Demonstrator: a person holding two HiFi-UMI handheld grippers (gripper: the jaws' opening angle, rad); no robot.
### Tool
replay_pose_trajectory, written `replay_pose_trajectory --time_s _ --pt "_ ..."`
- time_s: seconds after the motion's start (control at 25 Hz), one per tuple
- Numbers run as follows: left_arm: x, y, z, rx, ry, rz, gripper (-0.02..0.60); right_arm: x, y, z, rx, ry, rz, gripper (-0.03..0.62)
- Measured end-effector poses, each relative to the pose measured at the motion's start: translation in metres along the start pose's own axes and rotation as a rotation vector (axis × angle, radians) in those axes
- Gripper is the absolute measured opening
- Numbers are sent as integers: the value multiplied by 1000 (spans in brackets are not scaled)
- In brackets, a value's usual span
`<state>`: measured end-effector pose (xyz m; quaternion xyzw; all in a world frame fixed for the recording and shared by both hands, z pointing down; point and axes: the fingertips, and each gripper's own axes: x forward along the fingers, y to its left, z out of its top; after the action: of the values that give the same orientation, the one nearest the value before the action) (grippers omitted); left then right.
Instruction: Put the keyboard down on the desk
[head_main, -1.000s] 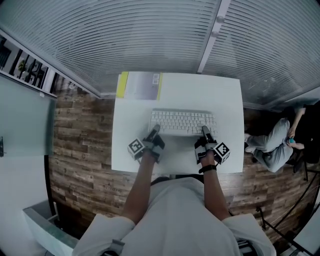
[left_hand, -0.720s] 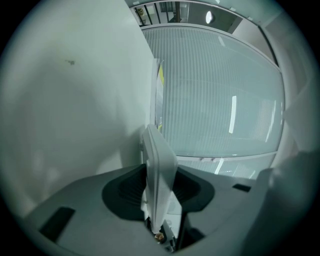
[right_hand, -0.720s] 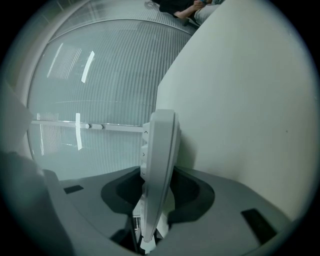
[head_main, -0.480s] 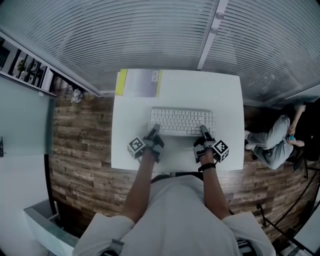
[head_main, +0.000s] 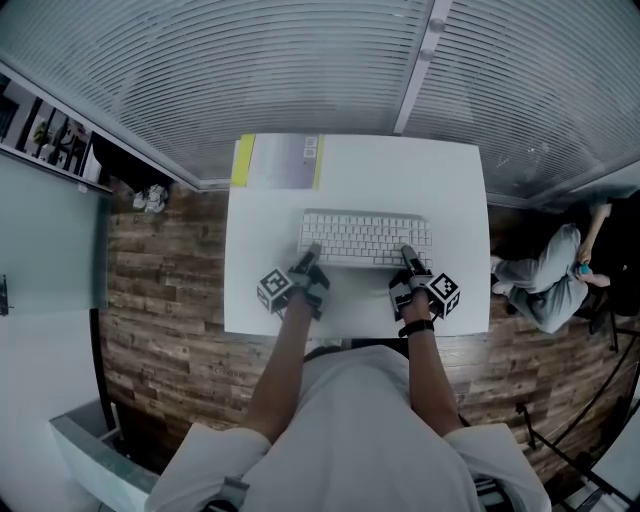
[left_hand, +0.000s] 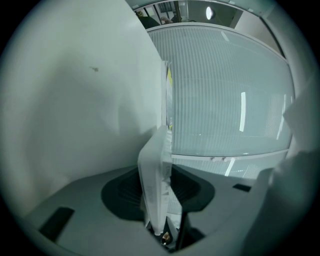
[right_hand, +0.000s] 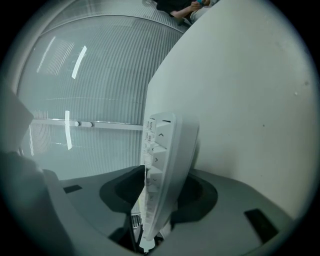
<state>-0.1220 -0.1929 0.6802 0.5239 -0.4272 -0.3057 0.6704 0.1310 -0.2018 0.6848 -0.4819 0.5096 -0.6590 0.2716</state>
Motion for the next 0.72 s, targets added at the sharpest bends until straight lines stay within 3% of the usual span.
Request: replay_pose_trajectory --time_s 0.4,0.72 --pt "1 7 6 -3 -1 41 138 -18 -3 -24 -53 11 31 207" --pt "-1 12 2 -25 -9 30 138 -25 -2 -95 -25 79 88 209"
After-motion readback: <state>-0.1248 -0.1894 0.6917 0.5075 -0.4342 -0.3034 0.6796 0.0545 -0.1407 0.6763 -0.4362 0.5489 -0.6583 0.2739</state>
